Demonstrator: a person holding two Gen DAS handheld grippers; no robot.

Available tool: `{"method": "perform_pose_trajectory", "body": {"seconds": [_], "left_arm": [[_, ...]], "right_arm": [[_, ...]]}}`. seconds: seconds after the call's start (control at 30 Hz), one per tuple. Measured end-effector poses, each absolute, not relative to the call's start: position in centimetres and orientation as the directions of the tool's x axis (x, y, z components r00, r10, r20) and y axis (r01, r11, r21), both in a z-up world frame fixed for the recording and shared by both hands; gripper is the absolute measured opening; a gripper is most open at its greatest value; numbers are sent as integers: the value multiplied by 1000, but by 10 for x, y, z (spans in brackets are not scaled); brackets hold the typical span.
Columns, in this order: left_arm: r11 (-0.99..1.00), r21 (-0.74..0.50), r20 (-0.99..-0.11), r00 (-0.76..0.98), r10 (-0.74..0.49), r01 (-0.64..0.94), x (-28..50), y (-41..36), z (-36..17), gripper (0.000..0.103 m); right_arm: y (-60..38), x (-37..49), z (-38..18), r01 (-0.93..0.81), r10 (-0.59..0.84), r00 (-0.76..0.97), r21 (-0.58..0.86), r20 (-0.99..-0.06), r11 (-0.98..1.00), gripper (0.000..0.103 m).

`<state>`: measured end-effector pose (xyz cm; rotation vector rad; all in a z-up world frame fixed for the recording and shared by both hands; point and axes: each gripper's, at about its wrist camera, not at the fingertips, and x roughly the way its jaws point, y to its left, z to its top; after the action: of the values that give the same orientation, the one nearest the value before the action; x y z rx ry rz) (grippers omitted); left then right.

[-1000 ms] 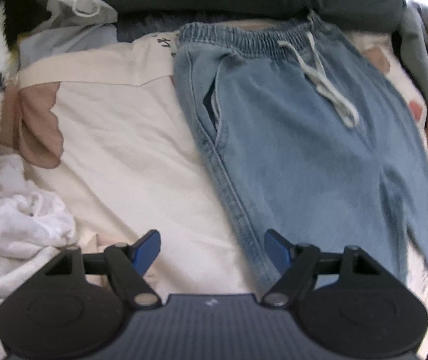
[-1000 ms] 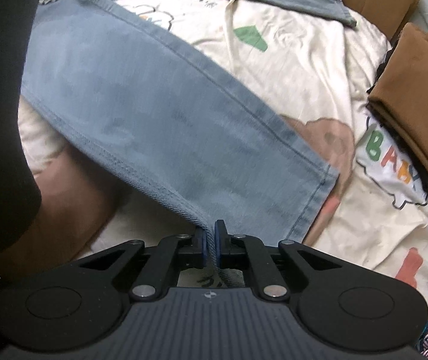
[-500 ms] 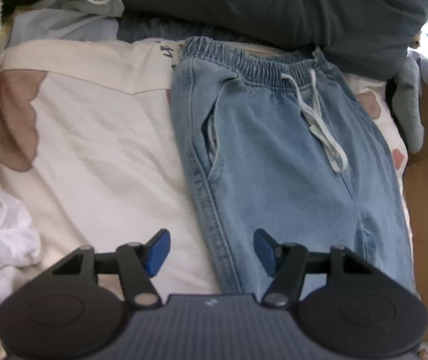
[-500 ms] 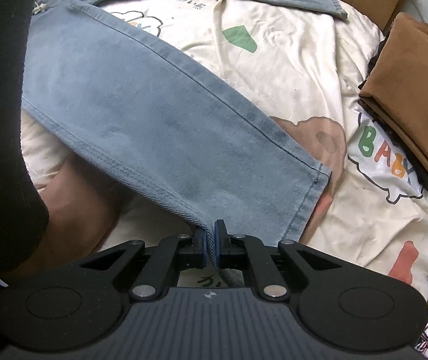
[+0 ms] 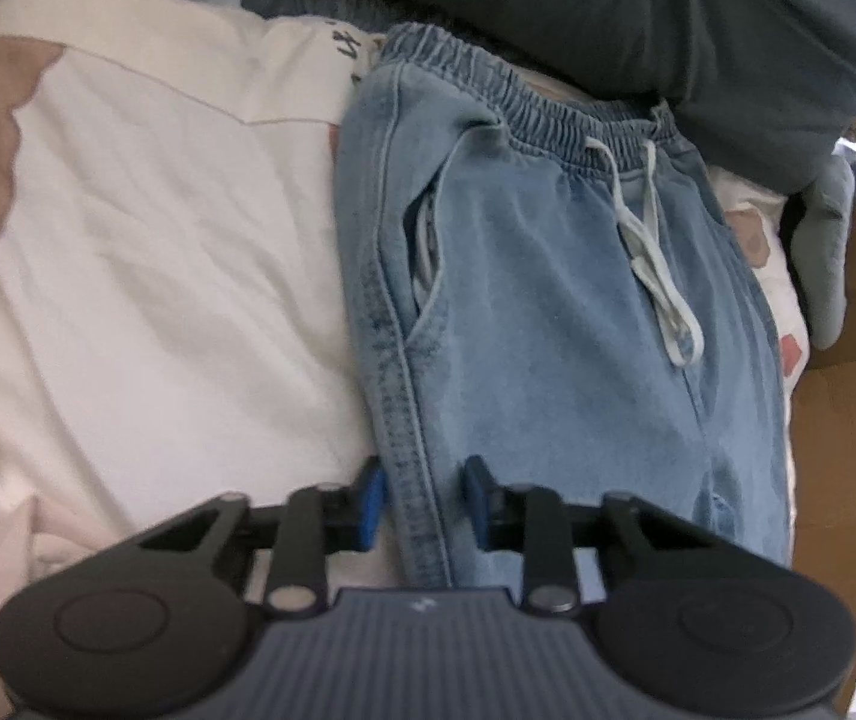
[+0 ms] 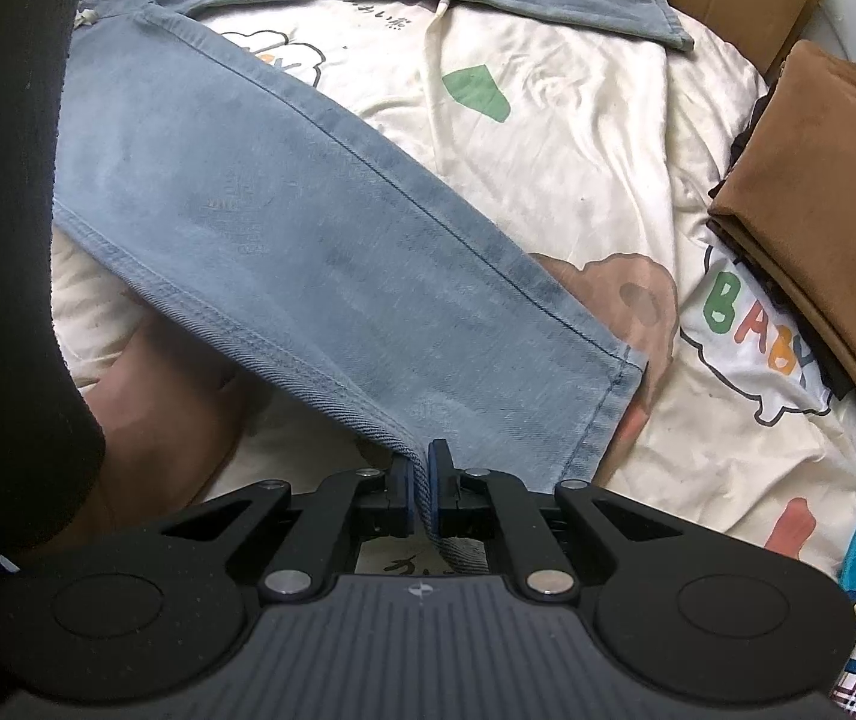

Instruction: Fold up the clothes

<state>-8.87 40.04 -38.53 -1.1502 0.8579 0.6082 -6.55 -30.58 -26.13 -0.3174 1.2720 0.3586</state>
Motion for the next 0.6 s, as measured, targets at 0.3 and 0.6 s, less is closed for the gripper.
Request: {"method": "perform_pose_trajectory", "body": {"seconds": [0.3, 0.6], "left_arm": [[264, -602, -783, 621, -13, -753, -96, 406, -383, 30], [332, -615, -763, 647, -20, -715, -88, 408, -366, 15]], "right_arm": [[-307, -57, -254, -413, 79, 262, -38, -962, 910, 2], [-309, -49, -245, -394, 81, 284, -39, -955, 918, 2]]}}
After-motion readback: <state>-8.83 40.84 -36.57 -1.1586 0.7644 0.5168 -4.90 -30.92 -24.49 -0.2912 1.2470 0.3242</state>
